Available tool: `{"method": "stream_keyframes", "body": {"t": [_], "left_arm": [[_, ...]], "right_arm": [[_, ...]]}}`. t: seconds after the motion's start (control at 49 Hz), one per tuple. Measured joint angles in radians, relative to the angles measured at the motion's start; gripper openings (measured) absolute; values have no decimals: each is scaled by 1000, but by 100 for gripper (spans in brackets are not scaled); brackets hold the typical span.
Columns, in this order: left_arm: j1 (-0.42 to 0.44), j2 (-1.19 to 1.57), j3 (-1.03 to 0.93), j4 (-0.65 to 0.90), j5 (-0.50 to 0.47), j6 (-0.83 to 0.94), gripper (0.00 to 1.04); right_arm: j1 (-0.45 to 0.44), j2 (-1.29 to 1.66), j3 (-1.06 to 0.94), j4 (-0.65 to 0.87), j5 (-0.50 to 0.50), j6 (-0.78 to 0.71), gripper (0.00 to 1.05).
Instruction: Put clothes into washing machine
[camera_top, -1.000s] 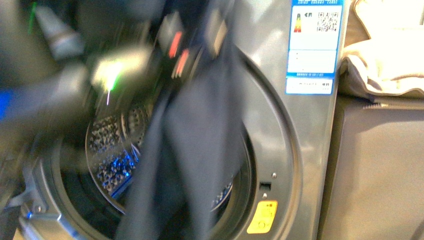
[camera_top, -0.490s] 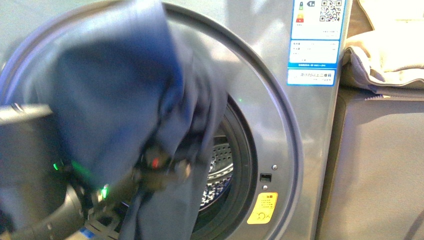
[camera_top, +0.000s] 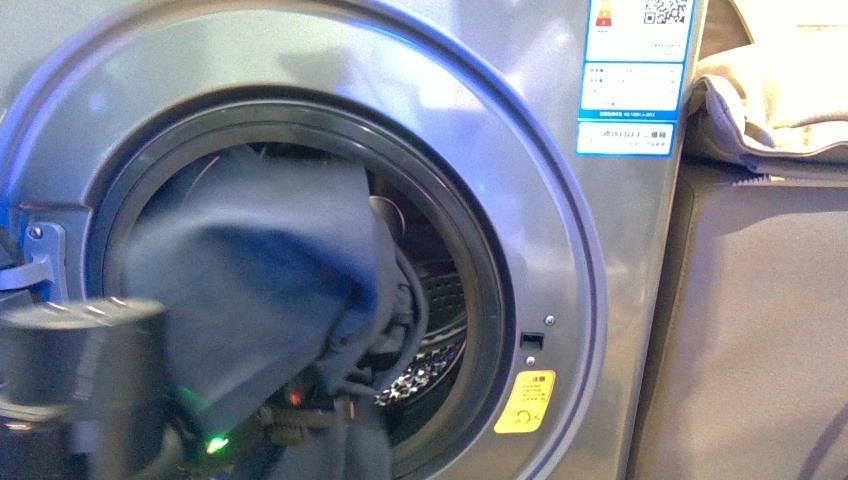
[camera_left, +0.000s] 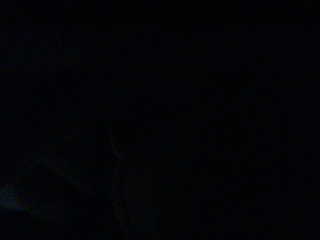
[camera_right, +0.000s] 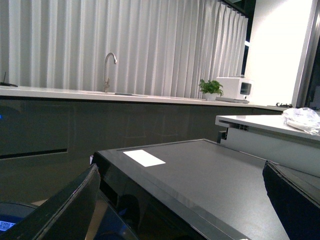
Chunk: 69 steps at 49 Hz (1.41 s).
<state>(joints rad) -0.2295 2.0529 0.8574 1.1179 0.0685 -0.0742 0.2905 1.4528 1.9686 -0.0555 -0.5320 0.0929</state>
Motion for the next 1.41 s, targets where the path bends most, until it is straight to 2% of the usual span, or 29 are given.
{"method": "stream_keyframes", "body": {"t": [0.184, 0.286, 0.347, 0.408, 0.612, 0.694, 0.796, 0.918, 0.959, 1.041, 1.224, 1.408], "left_arm": [[11, 98, 148, -75, -55, 3, 11], [14, 139, 214, -111, -74, 3, 11], [16, 163, 257, -132, -80, 3, 11], [18, 186, 300, -151, -90, 3, 11], [32, 274, 482, -243, -128, 3, 11], [41, 319, 579, -292, -147, 3, 11], [56, 386, 725, -364, -164, 4, 11], [64, 455, 855, -426, -175, 8, 11], [66, 495, 926, -465, -181, 7, 11], [69, 541, 1018, -512, -185, 7, 11], [70, 636, 1224, -611, -200, 18, 11], [69, 802, 1594, -798, -205, 23, 11]], "right_arm": [[5, -2, -3, 10, 25, -4, 97], [43, -51, -108, 154, 340, -65, 97], [47, -100, -190, 189, 451, -95, 97], [40, -153, -277, 213, 510, -107, 97], [-57, -330, -557, 239, 563, -76, 97], [-104, -409, -713, 244, 614, -31, 97], [-101, -474, -913, 254, 694, 21, 97], [-56, -494, -1080, 280, 777, 92, 97], [-39, -503, -1133, 238, 792, 63, 90], [-35, -541, -1252, 262, 779, -10, 78], [-80, -648, -1445, 339, 734, -71, 51], [-143, -757, -1621, 399, 671, -87, 14]]}}
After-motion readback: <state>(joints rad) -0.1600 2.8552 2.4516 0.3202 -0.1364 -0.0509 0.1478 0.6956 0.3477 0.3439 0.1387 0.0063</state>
